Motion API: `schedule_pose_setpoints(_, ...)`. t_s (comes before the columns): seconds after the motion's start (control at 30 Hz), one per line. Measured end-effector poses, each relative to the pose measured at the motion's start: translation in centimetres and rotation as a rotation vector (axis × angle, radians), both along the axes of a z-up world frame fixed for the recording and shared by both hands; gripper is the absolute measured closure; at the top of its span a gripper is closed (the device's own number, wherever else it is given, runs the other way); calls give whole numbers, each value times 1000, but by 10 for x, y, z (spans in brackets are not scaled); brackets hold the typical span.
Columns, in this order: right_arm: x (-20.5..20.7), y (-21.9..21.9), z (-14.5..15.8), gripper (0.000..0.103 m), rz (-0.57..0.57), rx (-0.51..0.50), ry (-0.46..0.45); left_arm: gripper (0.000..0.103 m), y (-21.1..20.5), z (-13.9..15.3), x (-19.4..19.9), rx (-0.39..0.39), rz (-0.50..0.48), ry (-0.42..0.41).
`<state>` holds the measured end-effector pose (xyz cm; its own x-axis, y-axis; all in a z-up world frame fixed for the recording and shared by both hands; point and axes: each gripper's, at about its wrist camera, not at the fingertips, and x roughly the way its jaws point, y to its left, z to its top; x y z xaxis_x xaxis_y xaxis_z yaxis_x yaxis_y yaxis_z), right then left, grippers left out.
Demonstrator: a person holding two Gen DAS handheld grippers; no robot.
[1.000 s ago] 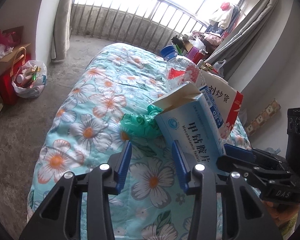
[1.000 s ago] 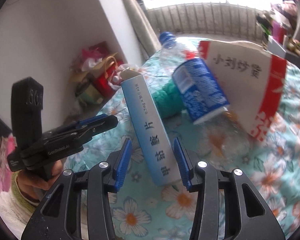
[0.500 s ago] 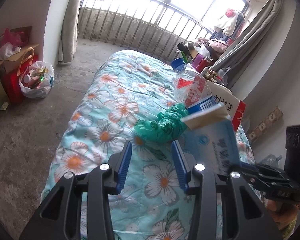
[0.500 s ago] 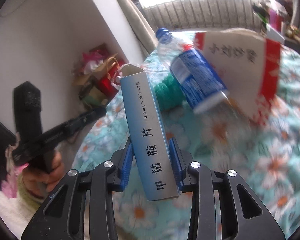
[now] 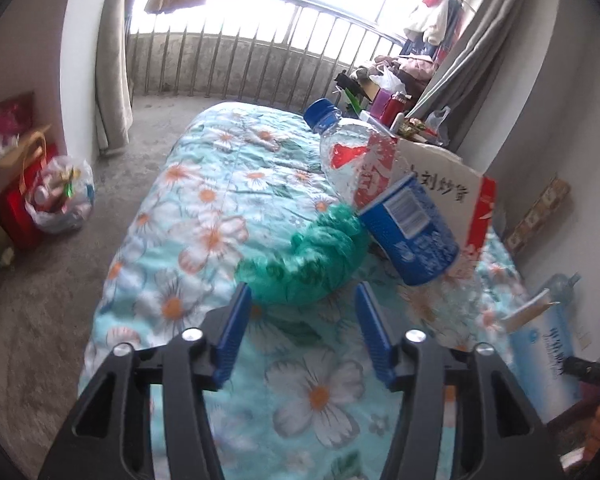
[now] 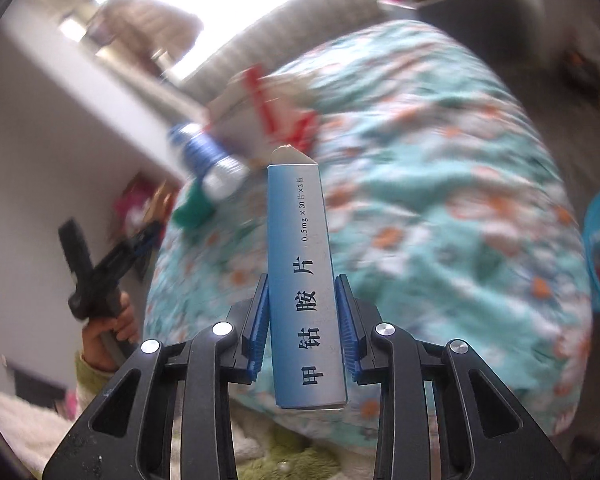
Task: Collect trash
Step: 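Grasp the white-blue medicine box with the right gripper while the left gripper grasps the green plastic bag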
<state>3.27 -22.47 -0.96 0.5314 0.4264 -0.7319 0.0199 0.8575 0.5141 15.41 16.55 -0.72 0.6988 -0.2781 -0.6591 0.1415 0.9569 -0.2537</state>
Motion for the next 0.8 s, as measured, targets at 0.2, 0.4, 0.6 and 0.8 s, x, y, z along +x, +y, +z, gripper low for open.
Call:
schedule_pose_setpoints(0.2, 4, -19, -23, 74, -74, 78, 55, 41, 1, -18, 42, 45, 4, 50)
schedule_pose_setpoints(0.4, 6, -22, -26, 74, -81, 103, 52, 76, 1, -18, 36, -29, -39, 86)
schedule_pose_setpoints(0.6, 2, -29, -26, 74, -83, 115, 55, 79, 3, -5, -6, -63, -52, 150)
schedule_pose_setpoints(0.8, 3, -34, -30, 74, -95, 142, 63, 78, 9, -1, -49, -138, -98, 236)
